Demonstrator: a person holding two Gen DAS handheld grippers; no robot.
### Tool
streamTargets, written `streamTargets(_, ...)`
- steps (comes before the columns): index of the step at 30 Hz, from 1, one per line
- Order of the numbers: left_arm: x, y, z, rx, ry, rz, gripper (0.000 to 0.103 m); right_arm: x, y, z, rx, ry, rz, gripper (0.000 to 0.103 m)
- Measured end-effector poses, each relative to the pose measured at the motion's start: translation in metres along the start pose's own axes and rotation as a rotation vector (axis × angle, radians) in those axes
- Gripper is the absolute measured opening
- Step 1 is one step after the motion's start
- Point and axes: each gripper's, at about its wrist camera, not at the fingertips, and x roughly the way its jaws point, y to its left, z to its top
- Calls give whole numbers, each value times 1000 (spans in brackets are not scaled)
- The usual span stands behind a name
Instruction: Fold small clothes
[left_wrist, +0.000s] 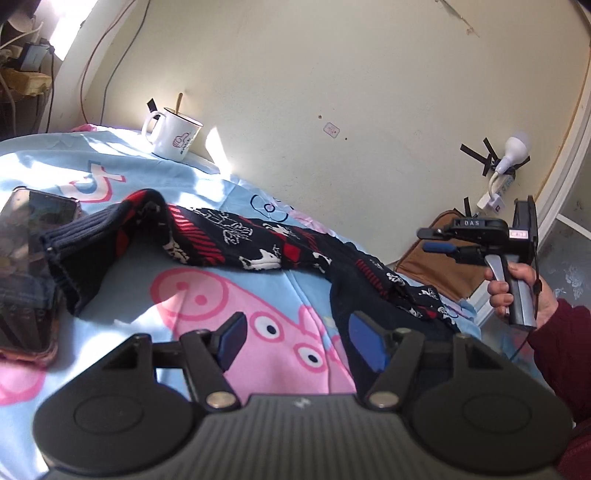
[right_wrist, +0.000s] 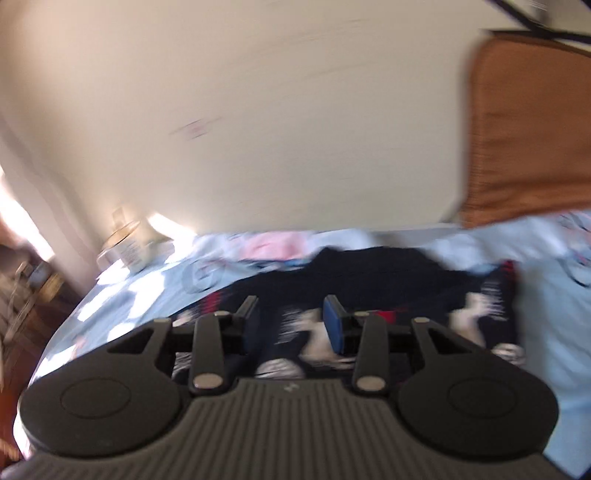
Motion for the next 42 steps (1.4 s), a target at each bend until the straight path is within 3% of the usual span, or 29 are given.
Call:
streamTargets(4,-23,10,-7,-41,-41,31,63,44,150,-29,-544,100,201,54)
streamTargets(8,-43,21,-13,-65,-68,68,64,79,248,-77,-1020,143,258,59)
streamTargets(13,-68,41,-15,-104,-107,107,64,114,305,-114,-1452,96,181,65)
streamTargets(17,-81,53,-17,-135,-132,129,67,143,325,-130,-1664,62,122,71)
streamTargets(18,-83,54,-17,-141,-137,132,67,149,326,-132,-1690,78,120,70)
streamTargets(19,-86,56,-18,-144,-142,133,67,153,328,-133,-1702,101,132,60)
streamTargets(20,-88,56,-19,-146,-147,133,67,153,329,-129,-1689,124,162,35)
streamTargets(21,-89,56,-20,-149,-152,132,67,152,330,-122,-1650,141,166,21)
streamTargets(22,-90,57,-21,-152,-156,128,69,150,331,-109,-1569,131,165,14)
streamTargets(25,-85,59,-21,-165,-149,114,70,139,320,-45,-1243,85,164,13)
streamTargets(27,-76,57,-19,-163,-136,102,70,123,290,8,-982,31,160,13)
streamTargets(29,-68,54,-18,-155,-121,80,70,101,243,54,-755,-40,126,13)
streamTargets(32,-49,48,-12,-136,-86,46,72,64,155,96,-471,-159,12,13)
streamTargets(35,-22,42,3,-119,-41,16,72,29,67,103,-222,-244,-95,13)
streamTargets(37,-2,37,19,-100,-18,-4,74,10,17,95,-75,-270,-119,13)
streamTargets(42,78,6,69,-7,43,-32,75,-26,-91,25,258,-332,-149,13)
